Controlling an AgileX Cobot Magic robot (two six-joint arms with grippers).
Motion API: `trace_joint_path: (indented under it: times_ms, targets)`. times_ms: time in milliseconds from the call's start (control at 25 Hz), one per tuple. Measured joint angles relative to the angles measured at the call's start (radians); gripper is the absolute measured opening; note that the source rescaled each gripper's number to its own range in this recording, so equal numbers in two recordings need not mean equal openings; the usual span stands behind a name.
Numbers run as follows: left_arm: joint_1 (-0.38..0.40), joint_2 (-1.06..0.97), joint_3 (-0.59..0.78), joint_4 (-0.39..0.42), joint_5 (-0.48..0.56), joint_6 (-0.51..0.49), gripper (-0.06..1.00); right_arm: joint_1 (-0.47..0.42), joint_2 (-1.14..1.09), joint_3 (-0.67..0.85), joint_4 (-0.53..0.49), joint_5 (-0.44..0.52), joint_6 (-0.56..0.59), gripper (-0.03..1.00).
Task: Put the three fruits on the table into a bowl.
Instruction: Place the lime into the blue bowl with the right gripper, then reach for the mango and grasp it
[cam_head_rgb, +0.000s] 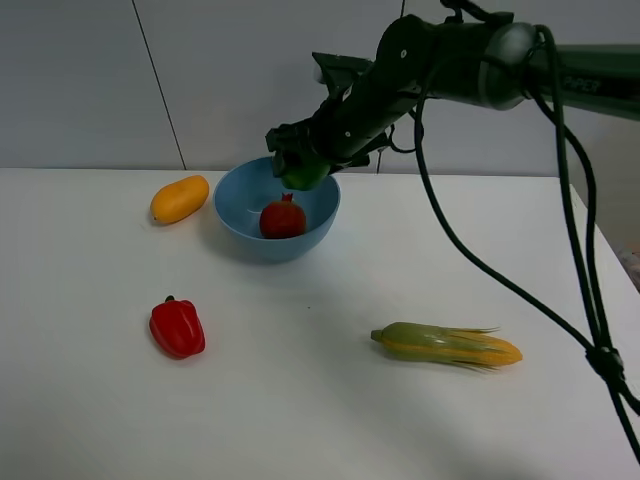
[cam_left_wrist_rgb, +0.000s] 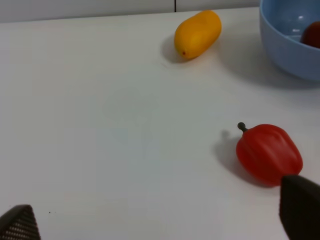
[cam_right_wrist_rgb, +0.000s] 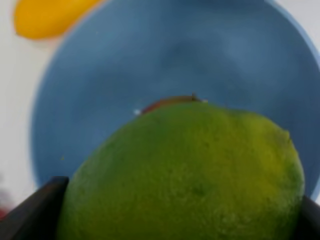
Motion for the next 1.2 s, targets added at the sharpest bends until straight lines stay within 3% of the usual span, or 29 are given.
trace_joint_path:
  times_ms: [240, 280, 360, 480, 800, 1000, 1200]
  targets:
    - [0.0, 0.0, 0.0, 0.0, 0.0, 0.0, 1.0, -0.001, 0.076, 0.0, 0.006, -0.124, -0.087, 0.12]
    - [0.0, 0.0, 0.0, 0.0, 0.0, 0.0, 1.0, -0.001, 0.079, 0.0, 0.009, -0.157, -0.087, 0.27]
    - [0.0, 0.0, 0.0, 0.0, 0.0, 0.0, 1.0, -0.001, 0.078, 0.0, 0.011, -0.222, -0.088, 0.69]
    - [0.0, 0.0, 0.0, 0.0, 0.0, 0.0, 0.99, 0.004, 0.078, 0.0, 0.021, -0.297, -0.089, 0.93]
    - [0.0, 0.0, 0.0, 0.0, 0.0, 0.0, 0.99, 0.005, -0.056, 0.043, 0.066, -0.271, -0.059, 0.99]
    - [0.0, 0.0, 0.0, 0.0, 0.0, 0.0, 1.0, -0.022, -0.372, 0.277, 0.06, -0.409, -0.096, 0.99]
    - [0.0, 0.0, 0.0, 0.0, 0.0, 0.0, 1.0, -0.158, -0.743, 0.566, 0.06, -0.434, -0.105, 0.99]
